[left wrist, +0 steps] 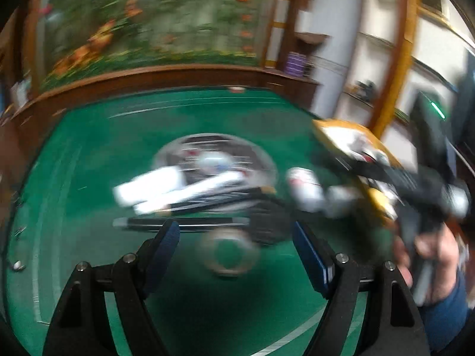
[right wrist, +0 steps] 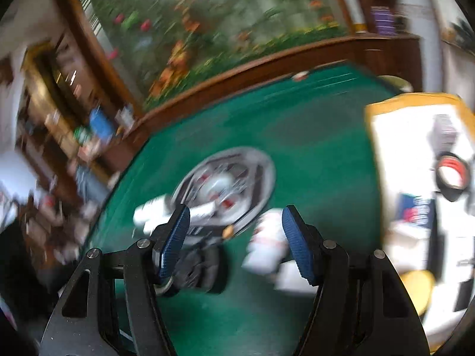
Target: Organize rigid objects
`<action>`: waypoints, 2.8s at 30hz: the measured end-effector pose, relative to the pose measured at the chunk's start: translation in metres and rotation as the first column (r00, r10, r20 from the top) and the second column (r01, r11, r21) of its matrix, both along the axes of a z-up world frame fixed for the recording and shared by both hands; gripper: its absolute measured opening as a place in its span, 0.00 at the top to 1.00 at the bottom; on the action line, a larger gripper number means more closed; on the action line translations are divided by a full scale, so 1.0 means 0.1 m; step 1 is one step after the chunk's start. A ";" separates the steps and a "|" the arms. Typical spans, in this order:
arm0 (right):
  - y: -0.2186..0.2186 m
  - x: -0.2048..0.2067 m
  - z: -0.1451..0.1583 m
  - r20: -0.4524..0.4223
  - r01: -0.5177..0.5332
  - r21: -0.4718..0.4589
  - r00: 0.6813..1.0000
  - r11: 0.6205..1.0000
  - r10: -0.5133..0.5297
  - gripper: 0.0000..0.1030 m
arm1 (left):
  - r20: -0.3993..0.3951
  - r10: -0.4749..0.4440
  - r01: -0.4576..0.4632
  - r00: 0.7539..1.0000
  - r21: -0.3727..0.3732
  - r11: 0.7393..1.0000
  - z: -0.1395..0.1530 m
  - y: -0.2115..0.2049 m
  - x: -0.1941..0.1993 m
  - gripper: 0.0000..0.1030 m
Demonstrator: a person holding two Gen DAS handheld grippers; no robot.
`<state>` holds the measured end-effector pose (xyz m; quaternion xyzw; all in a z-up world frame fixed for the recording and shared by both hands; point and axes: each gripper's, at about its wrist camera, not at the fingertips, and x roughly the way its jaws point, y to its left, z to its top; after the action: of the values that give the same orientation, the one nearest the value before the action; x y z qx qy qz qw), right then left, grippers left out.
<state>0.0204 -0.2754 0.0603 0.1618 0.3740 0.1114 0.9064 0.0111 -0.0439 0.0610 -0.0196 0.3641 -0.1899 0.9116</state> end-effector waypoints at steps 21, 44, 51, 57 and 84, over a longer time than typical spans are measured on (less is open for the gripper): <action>0.04 0.09 -0.23 -0.053 -0.122 0.101 0.990 0.987 0.128 0.36 | -0.137 0.012 0.009 0.990 0.154 0.988 -0.52 0.18 1.06 0.36; 0.65 0.06 -0.42 -0.149 -0.281 -0.168 0.955 0.945 0.258 0.36 | -0.199 0.131 -0.112 0.971 0.101 0.989 -0.56 0.14 1.21 0.44; 0.75 0.14 -0.45 -0.149 -0.282 -0.218 0.956 0.934 0.254 0.35 | -0.177 0.167 -0.141 0.970 0.152 0.978 -0.56 0.14 1.18 0.67; 0.77 0.09 -0.45 -0.148 -0.301 -0.229 0.951 0.926 0.273 0.33 | -0.165 0.162 -0.136 0.973 0.161 0.978 -0.56 0.15 1.16 0.67; 0.62 0.07 -0.39 -0.088 -0.258 -0.178 0.965 0.949 0.246 0.38 | -0.111 0.177 -0.161 0.978 0.142 0.977 -0.48 0.11 1.04 0.67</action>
<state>0.0272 -0.2132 0.0218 0.0298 0.4297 0.1850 0.8833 0.1147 -0.0325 0.0129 -0.0017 0.4282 -0.0856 0.8996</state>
